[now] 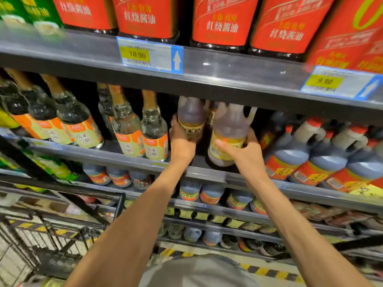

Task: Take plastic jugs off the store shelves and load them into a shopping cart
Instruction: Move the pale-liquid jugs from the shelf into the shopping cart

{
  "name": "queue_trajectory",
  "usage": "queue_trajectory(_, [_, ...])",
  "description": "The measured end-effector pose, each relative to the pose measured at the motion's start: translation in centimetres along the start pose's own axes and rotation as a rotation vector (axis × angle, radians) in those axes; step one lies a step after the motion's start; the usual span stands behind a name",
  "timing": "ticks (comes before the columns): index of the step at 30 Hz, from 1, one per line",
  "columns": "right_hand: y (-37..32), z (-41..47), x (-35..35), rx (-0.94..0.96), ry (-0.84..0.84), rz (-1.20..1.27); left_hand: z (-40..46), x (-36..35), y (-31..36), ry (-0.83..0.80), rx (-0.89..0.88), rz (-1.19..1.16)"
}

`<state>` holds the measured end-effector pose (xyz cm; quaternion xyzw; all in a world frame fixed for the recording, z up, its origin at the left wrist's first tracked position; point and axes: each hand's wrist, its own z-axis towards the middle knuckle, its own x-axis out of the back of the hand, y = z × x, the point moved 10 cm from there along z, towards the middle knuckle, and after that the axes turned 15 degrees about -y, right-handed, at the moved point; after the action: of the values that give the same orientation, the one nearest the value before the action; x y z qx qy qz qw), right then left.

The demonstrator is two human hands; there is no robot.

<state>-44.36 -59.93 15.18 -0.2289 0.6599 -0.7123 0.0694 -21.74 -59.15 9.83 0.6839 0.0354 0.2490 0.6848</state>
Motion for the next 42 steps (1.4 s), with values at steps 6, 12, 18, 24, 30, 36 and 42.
queue_trajectory(6, [3.9,3.9,-0.2,0.015,0.103,-0.047,-0.2,0.2,0.3,0.078,-0.079,0.1])
queue_trajectory(12, [4.1,7.5,-0.9,-0.033,0.086,-0.172,0.5,0.3,-0.6,0.063,-0.053,0.064])
queue_trajectory(18, [5.8,7.7,-1.9,-0.174,0.021,-0.298,0.0,0.3,-0.9,0.089,-0.043,0.155])
queue_trajectory(24, [5.1,7.7,-1.8,-0.106,0.122,-0.312,-0.4,0.5,-0.4,0.147,-0.029,0.166])
queue_trajectory(30, [5.7,8.0,-1.6,-0.141,0.129,-0.336,-0.6,0.4,-0.7,0.117,0.016,0.186])
queue_trajectory(36, [5.5,8.1,-1.8,-0.166,0.122,-0.35,-0.3,0.1,-0.9,0.073,0.063,0.212])
queue_trajectory(42, [5.2,7.9,-1.9,-0.194,0.118,-0.359,-0.3,0.3,-0.3,0.023,0.081,0.243])
